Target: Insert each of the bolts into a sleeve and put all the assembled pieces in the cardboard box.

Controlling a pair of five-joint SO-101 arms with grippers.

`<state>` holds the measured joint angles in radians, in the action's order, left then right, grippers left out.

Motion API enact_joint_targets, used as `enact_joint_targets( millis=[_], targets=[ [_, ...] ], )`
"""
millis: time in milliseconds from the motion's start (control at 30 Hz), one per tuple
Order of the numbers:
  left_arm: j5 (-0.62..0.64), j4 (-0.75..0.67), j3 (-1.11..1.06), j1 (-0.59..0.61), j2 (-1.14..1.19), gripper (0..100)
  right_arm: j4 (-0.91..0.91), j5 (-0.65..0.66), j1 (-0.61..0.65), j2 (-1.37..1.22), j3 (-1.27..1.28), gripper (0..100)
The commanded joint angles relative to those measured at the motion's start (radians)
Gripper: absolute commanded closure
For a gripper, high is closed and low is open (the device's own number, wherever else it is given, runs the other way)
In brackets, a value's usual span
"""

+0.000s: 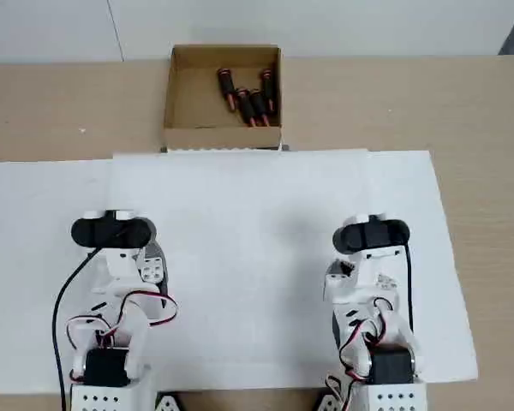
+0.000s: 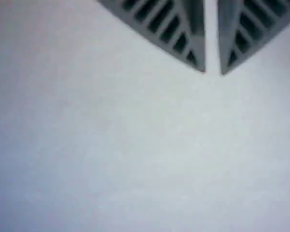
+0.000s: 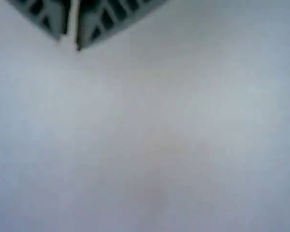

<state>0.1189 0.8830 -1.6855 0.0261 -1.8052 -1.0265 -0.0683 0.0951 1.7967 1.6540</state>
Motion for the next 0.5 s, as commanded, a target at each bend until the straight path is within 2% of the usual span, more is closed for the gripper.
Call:
enact_joint_targets(
  millis=[0,167,467],
  targets=[
    [0.003,0.005,0.005,0.000,-0.012,99,0.035,-0.014,-0.036,0.019,0.009,99.5],
    [0.003,0.005,0.005,0.000,-0.012,99,0.051,-0.014,-0.113,0.019,0.015,99.5],
    [0.003,0.005,0.005,0.000,-0.012,99,0.053,-0.012,-0.113,0.019,0.015,99.5]
  ],
)
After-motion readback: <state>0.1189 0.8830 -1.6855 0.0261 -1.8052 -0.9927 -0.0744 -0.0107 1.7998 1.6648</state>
